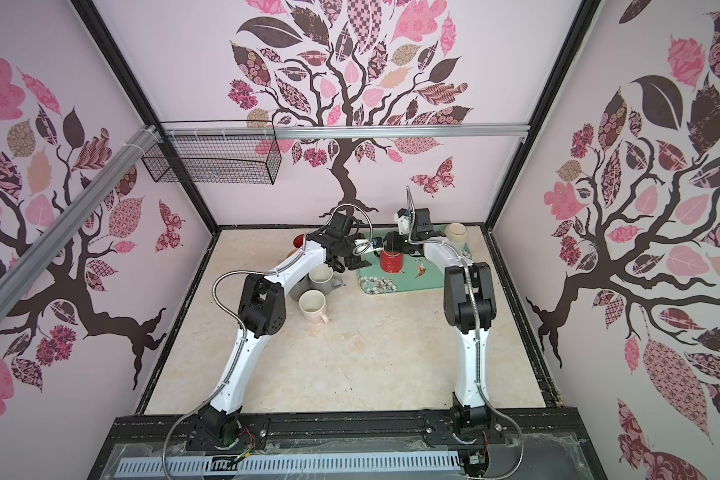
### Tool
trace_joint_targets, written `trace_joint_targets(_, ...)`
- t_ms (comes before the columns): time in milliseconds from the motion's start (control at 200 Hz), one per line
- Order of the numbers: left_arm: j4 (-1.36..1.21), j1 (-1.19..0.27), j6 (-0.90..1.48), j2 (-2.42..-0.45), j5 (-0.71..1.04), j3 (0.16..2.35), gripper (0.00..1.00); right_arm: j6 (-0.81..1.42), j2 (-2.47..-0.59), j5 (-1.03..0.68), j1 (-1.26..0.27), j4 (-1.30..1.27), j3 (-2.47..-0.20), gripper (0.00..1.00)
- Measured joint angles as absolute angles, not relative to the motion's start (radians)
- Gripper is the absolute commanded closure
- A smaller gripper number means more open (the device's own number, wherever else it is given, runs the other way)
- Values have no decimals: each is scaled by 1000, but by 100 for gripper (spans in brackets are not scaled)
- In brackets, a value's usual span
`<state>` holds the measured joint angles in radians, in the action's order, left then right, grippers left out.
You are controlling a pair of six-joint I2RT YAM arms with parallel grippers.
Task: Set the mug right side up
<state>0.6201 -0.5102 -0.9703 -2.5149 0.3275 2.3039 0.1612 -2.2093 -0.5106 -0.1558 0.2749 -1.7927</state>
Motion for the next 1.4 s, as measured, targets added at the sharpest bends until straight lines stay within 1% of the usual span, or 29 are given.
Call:
trace_joint_targets(75, 624, -510, -971, -2522, 335, 2304, 25, 119, -2225, -508, -166, 323, -1829, 56)
trace_joint_targets(200, 618, -510, -970, -2521, 349, 2304, 27, 70, -2217, -508, -173, 332, -1811, 58)
trace_joint_targets(275, 599, -511, -965, -2510, 362, 2273, 27, 52, -2189, -509, -175, 310, -1760, 59)
trace_joint_targets(460, 541, -511, -939, -2416, 402, 2087, 28, 20, -2097, -501, -176, 278, -1621, 59)
trace_joint_targets(590, 520, -512, -924, -2384, 427, 2046, 28, -3, -2032, -471, -175, 274, -1539, 60)
trace_joint_targets(735, 505, -518, -913, -2368, 436, 2045, 28, -3, -1967, -445, -161, 276, -1457, 60)
trace_joint_targets(910, 505, -540, -914, -2366, 439, 2048, 28, 15, -1941, -452, -102, 280, -1428, 59)
trace_joint_targets(1040, 537, -567, -912, -2387, 440, 2109, 28, 29, -1924, -474, -76, 278, -1404, 58)
trace_joint_targets(1170, 553, -596, -881, -2422, 449, 2184, 28, 47, -1919, -499, -75, 271, -1394, 57)
trace_joint_targets(1395, 556, -637, -791, -2467, 436, 2197, 29, 85, -1903, -543, -75, 244, -1358, 57)
